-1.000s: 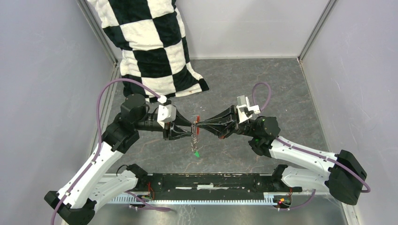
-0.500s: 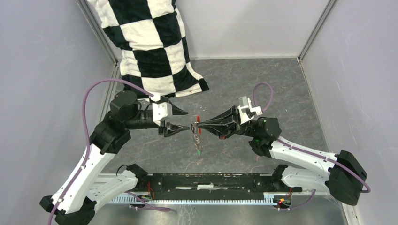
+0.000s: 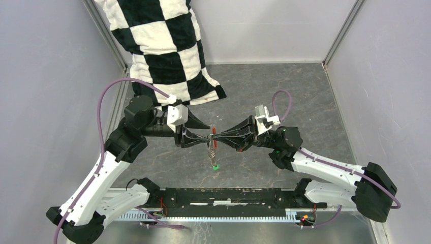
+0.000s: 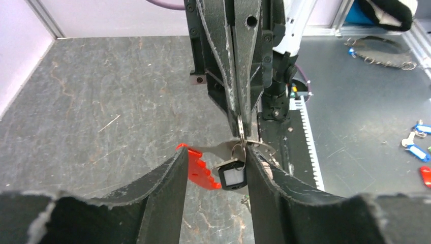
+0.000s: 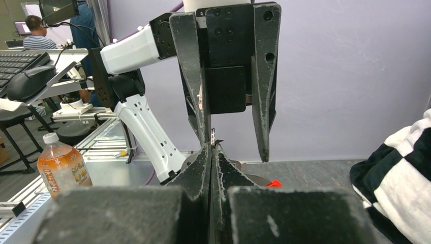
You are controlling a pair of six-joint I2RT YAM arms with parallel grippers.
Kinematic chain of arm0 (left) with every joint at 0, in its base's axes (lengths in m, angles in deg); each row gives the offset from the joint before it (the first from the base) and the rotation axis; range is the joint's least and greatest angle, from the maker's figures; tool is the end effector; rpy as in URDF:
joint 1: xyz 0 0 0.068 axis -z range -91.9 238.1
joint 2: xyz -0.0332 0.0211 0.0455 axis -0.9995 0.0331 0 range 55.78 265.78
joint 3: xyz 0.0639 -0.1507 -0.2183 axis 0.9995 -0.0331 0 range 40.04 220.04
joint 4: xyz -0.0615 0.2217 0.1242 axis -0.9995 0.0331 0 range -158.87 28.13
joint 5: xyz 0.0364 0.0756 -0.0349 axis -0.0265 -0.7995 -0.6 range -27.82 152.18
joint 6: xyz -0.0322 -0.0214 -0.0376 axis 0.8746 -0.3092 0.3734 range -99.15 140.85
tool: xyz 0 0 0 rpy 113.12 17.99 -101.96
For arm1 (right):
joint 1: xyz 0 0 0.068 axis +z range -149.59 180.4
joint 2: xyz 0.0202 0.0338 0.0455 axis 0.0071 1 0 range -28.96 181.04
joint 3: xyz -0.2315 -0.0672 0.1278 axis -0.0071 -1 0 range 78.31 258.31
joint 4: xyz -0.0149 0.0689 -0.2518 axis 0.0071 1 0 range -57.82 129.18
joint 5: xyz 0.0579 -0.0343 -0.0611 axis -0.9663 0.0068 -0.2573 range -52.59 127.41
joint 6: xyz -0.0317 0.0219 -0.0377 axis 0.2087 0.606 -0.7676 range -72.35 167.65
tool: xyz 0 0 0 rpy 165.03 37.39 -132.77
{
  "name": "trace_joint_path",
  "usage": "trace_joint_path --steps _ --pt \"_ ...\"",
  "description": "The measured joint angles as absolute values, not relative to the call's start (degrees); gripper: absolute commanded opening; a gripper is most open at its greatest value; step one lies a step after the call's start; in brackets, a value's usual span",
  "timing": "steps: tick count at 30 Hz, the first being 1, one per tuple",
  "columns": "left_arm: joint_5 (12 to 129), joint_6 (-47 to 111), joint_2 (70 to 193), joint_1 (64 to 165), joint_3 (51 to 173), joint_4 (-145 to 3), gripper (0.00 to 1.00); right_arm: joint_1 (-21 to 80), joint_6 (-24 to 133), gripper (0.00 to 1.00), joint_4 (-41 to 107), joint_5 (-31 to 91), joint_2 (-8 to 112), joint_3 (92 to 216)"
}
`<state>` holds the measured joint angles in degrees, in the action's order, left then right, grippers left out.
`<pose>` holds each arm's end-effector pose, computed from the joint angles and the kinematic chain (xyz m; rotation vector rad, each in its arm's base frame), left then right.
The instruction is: Put the keys on the keyring
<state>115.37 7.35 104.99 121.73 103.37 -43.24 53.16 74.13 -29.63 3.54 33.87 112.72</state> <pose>0.1206 -0.1145 0.4123 1.2995 1.2631 -1.0663 0.1233 0.1950 0.3415 -0.8313 0.9034 1.5161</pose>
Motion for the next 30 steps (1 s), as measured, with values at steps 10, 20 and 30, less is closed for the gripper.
trace_joint_path --steps 10,20,30 --pt "118.5 11.5 105.1 121.7 101.8 -46.7 0.03 52.8 73.3 0.0 -29.2 3.4 34.2 112.7" --pt "116.8 9.3 105.2 121.7 101.6 -42.7 0.02 52.3 64.6 0.48 -11.0 0.7 32.5 119.1" --pt "114.8 -5.7 109.6 121.7 105.2 -27.2 0.02 51.2 39.5 0.47 35.9 -6.8 37.4 145.4"
